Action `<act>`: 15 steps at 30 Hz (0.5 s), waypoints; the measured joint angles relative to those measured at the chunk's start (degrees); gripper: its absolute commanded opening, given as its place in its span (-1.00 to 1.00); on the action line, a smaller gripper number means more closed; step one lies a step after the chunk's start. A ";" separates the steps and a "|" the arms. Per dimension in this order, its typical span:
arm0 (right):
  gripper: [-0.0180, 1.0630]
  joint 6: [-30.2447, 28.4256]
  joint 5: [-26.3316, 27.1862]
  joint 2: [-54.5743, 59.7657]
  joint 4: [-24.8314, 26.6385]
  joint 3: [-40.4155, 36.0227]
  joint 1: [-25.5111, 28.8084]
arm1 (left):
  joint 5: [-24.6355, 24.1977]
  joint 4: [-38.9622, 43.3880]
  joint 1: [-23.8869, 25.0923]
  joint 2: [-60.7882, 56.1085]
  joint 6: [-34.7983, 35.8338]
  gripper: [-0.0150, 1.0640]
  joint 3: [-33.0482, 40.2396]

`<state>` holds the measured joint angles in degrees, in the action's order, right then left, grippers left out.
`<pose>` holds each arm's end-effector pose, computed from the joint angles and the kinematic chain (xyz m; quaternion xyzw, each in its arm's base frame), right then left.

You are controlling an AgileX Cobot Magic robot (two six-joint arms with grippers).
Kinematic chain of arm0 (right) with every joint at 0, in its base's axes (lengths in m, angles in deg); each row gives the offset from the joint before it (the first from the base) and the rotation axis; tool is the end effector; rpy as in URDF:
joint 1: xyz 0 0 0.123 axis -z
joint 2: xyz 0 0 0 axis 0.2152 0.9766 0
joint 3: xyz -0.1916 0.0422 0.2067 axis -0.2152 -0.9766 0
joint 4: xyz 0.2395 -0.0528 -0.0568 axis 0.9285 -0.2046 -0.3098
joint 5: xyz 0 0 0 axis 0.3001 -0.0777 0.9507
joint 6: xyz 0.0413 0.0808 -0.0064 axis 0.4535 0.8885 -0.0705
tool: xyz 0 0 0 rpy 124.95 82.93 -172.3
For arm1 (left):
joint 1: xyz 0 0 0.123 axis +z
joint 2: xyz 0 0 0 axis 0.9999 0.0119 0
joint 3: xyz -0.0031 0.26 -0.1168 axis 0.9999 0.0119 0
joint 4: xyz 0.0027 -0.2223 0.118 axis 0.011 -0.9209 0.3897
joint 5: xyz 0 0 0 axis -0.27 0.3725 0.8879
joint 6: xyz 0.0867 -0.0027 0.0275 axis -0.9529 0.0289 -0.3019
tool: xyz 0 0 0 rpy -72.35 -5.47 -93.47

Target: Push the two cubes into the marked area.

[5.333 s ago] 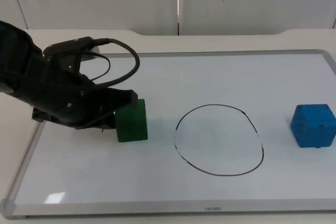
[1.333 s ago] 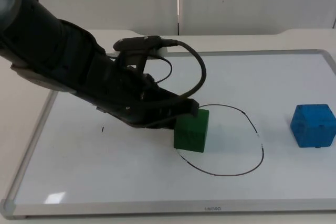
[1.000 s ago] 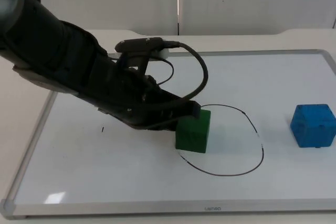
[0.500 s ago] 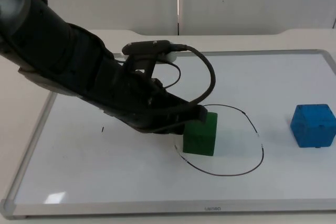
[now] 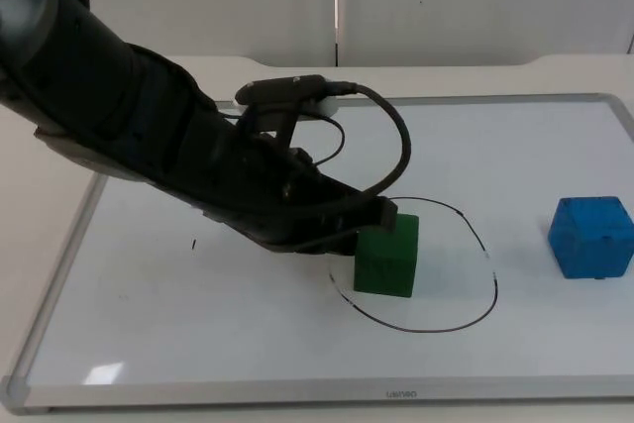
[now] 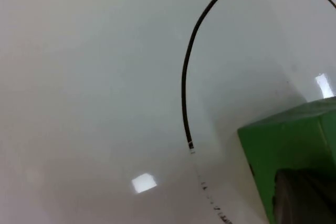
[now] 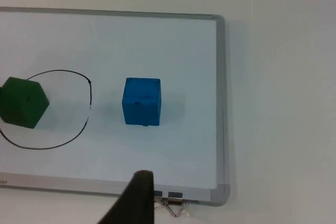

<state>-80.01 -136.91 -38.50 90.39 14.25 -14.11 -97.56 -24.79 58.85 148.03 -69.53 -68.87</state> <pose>-0.0078 0.0012 0.2817 -0.0266 0.8538 0.0084 0.5199 0.3047 -0.2088 0.0934 0.1733 0.9250 -0.2428 0.2352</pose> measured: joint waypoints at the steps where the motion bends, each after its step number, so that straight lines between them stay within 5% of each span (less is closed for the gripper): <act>1: 0.98 0.00 0.00 0.00 0.00 0.00 0.00 | 0.00 0.00 0.00 0.00 0.00 -0.98 0.00; 15: 0.98 0.00 0.00 0.00 0.00 0.00 0.00 | 0.98 2.24 2.23 -4.70 0.15 -0.98 0.00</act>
<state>-80.01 -136.91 -38.50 90.39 14.25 -14.11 -96.58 -22.55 61.09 143.33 -69.38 -68.87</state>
